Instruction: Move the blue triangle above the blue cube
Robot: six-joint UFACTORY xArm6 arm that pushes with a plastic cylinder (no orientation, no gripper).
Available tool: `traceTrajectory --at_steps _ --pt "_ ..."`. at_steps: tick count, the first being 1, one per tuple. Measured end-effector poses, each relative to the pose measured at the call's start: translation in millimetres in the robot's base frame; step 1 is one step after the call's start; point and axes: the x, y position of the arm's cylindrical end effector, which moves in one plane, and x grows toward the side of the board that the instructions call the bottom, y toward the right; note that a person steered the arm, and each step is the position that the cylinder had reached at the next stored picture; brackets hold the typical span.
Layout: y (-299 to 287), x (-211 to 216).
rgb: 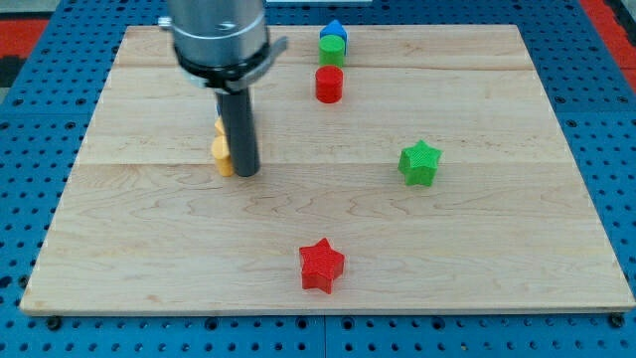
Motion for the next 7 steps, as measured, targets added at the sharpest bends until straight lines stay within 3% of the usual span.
traceTrajectory --at_steps 1,3,4,5,7 --pt "41 2" --pt "178 -146" --pt "196 -223" --pt "183 -260" --pt "57 -210"
